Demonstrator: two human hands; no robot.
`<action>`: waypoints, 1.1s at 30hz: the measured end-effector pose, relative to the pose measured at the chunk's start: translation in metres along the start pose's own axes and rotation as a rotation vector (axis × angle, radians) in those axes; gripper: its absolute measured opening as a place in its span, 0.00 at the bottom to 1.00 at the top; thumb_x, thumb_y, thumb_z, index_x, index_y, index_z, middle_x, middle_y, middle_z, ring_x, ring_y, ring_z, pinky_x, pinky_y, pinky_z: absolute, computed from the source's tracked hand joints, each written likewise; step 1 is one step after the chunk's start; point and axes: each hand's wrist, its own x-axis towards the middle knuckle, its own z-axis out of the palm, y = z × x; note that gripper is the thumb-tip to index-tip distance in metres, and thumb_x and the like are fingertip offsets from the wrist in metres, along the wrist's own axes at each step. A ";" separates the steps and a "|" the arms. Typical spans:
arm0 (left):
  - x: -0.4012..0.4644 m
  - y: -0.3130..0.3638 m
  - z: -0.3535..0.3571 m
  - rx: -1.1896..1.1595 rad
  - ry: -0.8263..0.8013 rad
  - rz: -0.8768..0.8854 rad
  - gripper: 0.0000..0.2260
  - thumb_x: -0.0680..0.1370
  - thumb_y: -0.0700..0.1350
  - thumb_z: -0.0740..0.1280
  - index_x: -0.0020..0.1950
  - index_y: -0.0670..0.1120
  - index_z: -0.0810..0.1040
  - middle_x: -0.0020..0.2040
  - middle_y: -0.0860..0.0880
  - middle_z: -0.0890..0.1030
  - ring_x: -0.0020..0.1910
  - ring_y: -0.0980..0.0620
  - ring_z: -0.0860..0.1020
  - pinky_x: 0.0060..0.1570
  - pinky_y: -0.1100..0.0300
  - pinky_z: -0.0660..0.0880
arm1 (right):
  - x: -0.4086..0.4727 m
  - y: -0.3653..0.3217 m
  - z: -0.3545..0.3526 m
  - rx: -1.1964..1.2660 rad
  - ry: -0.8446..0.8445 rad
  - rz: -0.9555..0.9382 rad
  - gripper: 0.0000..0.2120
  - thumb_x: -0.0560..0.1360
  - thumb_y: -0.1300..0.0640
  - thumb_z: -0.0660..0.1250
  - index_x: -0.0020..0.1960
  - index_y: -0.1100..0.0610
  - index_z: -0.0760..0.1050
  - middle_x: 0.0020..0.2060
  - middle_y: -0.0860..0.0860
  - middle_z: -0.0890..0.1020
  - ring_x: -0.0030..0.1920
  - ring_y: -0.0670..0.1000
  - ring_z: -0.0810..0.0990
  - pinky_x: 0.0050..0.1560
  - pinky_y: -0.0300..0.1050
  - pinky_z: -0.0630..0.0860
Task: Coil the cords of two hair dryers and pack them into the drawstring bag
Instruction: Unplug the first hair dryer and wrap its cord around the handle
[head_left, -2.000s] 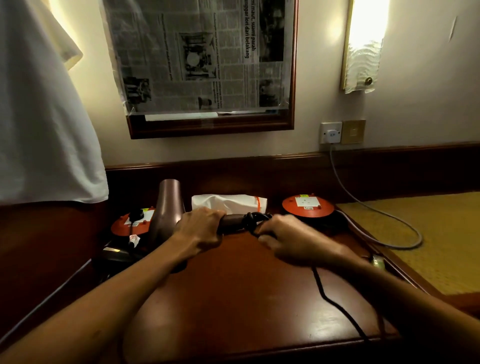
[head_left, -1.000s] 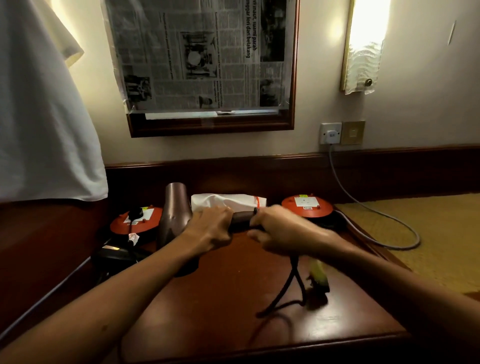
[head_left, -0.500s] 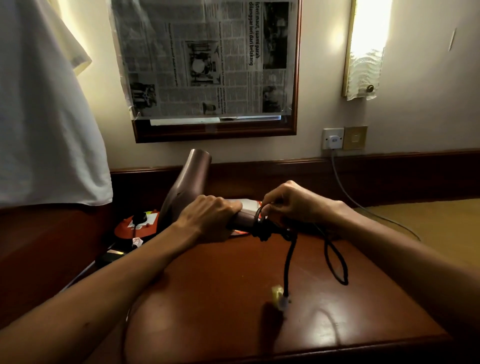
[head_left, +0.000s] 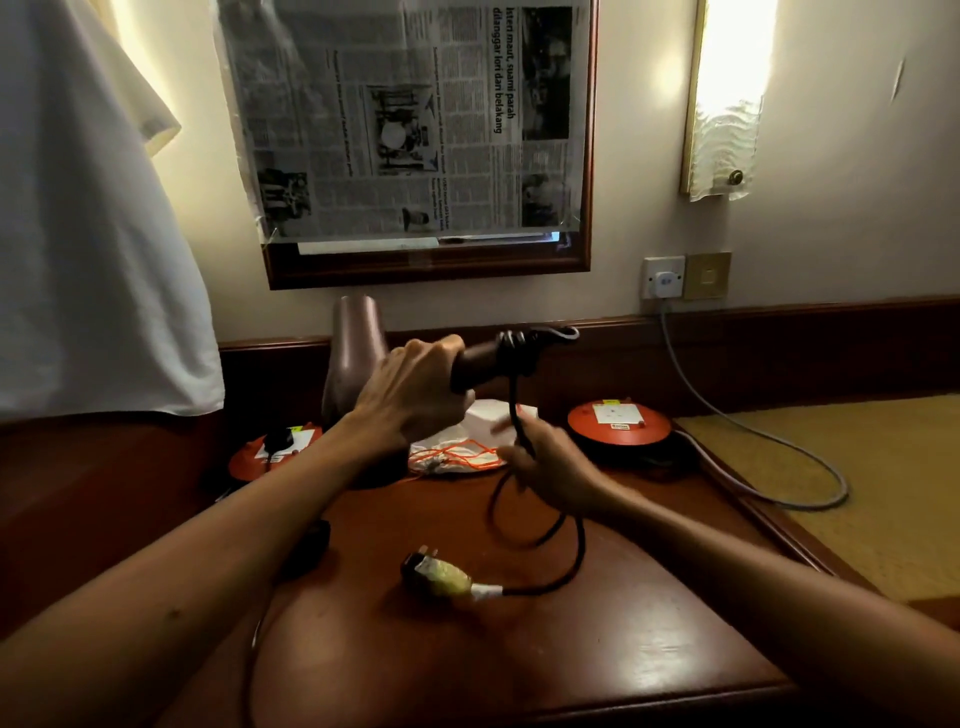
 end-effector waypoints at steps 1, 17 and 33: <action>0.003 0.000 -0.002 0.034 0.000 -0.061 0.08 0.71 0.44 0.67 0.48 0.46 0.73 0.38 0.49 0.76 0.35 0.48 0.74 0.35 0.58 0.68 | -0.009 0.003 0.006 -0.039 -0.062 0.019 0.05 0.80 0.59 0.61 0.54 0.59 0.73 0.34 0.52 0.77 0.32 0.50 0.78 0.33 0.46 0.77; -0.015 0.010 0.021 0.413 -0.406 0.013 0.14 0.73 0.48 0.67 0.57 0.47 0.73 0.51 0.45 0.78 0.48 0.44 0.78 0.46 0.50 0.76 | 0.011 -0.045 -0.074 -0.496 0.012 -0.397 0.08 0.74 0.54 0.65 0.45 0.54 0.82 0.34 0.52 0.84 0.33 0.51 0.81 0.33 0.53 0.78; 0.000 0.012 -0.006 0.041 -0.032 0.043 0.08 0.72 0.43 0.68 0.48 0.45 0.72 0.37 0.50 0.75 0.34 0.50 0.74 0.32 0.61 0.66 | -0.004 0.019 -0.009 -0.066 0.126 -0.084 0.17 0.81 0.56 0.58 0.66 0.40 0.66 0.34 0.57 0.80 0.32 0.57 0.78 0.33 0.59 0.76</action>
